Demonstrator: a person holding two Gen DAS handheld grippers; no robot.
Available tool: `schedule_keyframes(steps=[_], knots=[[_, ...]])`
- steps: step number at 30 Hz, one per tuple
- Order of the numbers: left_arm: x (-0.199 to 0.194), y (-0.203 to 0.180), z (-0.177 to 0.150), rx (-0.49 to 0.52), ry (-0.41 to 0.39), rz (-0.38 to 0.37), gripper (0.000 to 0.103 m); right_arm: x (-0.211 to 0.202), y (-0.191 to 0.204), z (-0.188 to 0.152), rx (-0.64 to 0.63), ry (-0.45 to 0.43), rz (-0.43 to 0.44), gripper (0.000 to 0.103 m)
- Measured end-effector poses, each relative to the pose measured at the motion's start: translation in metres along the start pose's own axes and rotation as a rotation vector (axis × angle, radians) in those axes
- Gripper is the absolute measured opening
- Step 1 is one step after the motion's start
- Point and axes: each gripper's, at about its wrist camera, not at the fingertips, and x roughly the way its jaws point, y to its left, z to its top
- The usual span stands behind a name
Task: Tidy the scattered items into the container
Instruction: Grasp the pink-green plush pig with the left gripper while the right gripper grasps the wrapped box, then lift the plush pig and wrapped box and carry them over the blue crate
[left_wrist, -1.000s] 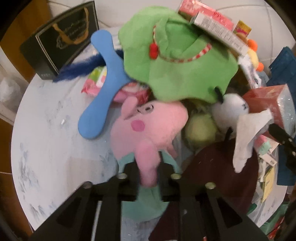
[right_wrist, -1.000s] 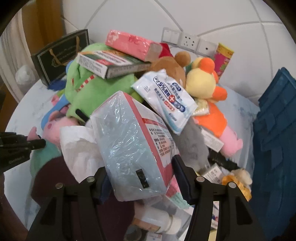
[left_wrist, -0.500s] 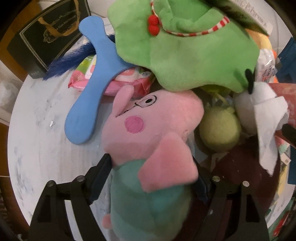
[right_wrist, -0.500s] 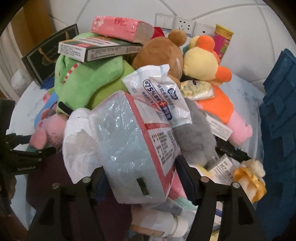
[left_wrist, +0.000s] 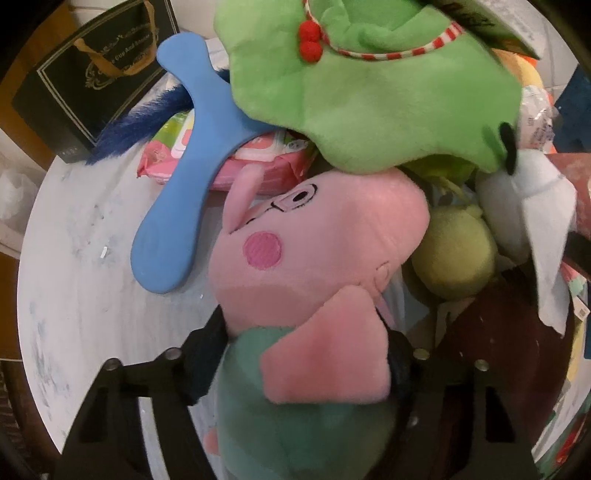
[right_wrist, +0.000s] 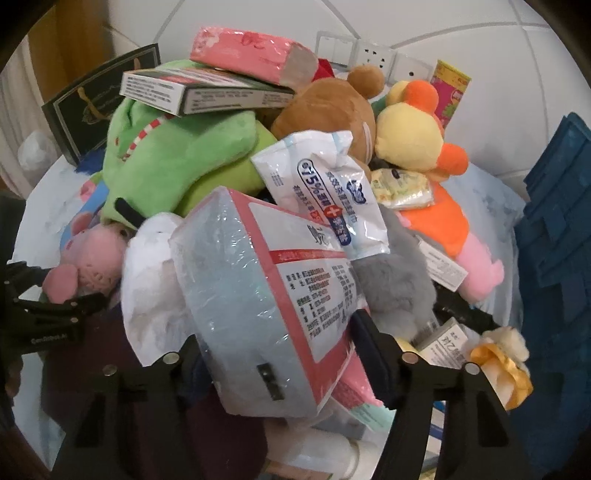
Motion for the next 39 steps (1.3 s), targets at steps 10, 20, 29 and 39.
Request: schedule_keyframes(steps=[10,20,29,39], knots=[[-0.046,0.011,-0.005,-0.002,-0.083,-0.009,0.062,-0.037,0.010,0.005,-0.040,-0.047,0.016,0.062],[-0.118,0.014,0.007,0.018,-0.226,0.011,0.062,-0.090,0.003,0.010,-0.022,-0.119,0.016,0.062],[-0.202,-0.024,0.020,0.108,-0.381,-0.015,0.062,-0.164,-0.019,0.008,0.036,-0.220,-0.035,0.062],[-0.258,-0.117,0.038,0.277,-0.455,-0.082,0.062,-0.266,-0.089,-0.017,0.183,-0.310,-0.171,0.062]])
